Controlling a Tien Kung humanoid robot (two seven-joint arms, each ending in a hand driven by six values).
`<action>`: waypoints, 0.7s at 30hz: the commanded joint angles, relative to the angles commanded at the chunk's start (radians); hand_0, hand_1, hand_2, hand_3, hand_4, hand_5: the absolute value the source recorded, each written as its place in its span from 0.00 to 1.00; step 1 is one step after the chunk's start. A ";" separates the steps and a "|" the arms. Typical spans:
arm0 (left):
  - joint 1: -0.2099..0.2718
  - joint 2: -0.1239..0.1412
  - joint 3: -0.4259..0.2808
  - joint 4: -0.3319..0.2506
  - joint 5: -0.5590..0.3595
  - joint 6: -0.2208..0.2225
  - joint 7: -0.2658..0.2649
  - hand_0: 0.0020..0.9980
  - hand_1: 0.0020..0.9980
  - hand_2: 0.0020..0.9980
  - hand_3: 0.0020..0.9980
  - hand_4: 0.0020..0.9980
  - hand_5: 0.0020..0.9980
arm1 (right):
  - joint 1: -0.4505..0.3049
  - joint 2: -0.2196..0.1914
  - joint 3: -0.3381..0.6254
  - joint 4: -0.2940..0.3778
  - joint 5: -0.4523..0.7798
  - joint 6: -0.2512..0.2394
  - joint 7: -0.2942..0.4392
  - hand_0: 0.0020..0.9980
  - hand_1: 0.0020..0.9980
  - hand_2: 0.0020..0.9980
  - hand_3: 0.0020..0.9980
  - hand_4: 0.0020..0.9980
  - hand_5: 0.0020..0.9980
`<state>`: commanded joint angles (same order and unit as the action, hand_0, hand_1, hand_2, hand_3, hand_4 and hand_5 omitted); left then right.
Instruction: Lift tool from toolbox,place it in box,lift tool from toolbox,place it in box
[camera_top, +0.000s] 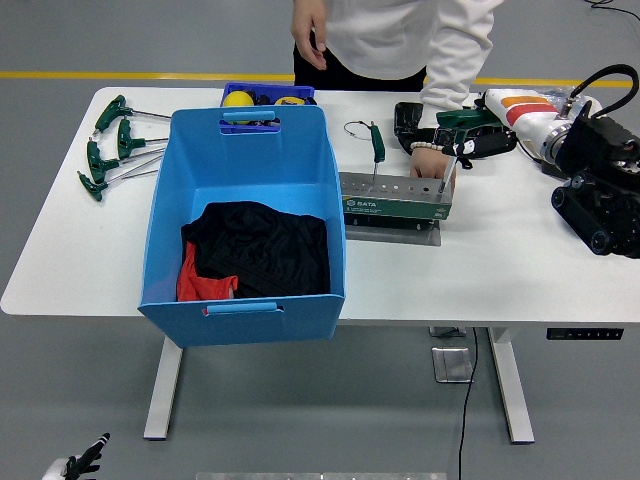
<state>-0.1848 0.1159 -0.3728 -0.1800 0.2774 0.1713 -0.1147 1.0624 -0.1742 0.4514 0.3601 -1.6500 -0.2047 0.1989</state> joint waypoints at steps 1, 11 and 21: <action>-0.001 0.000 0.007 0.000 -0.006 0.000 -0.001 0.74 0.79 0.80 0.77 0.79 0.77 | -0.001 0.003 -0.003 -0.003 0.004 -0.009 -0.004 0.36 0.29 0.30 0.40 1.00 0.77; -0.005 0.003 0.038 0.000 -0.033 -0.001 -0.006 0.75 0.80 0.80 0.77 0.79 0.77 | -0.012 0.023 -0.021 -0.022 0.015 -0.084 -0.040 0.28 0.22 0.24 0.28 1.00 0.82; -0.008 0.007 0.075 0.000 -0.065 -0.004 -0.010 0.75 0.80 0.80 0.77 0.79 0.77 | -0.031 0.030 -0.035 -0.032 0.051 -0.131 -0.022 0.23 0.14 0.18 0.21 1.00 0.82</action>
<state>-0.1928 0.1224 -0.2973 -0.1800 0.2126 0.1670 -0.1249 1.0316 -0.1440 0.4165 0.3277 -1.5994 -0.3355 0.1764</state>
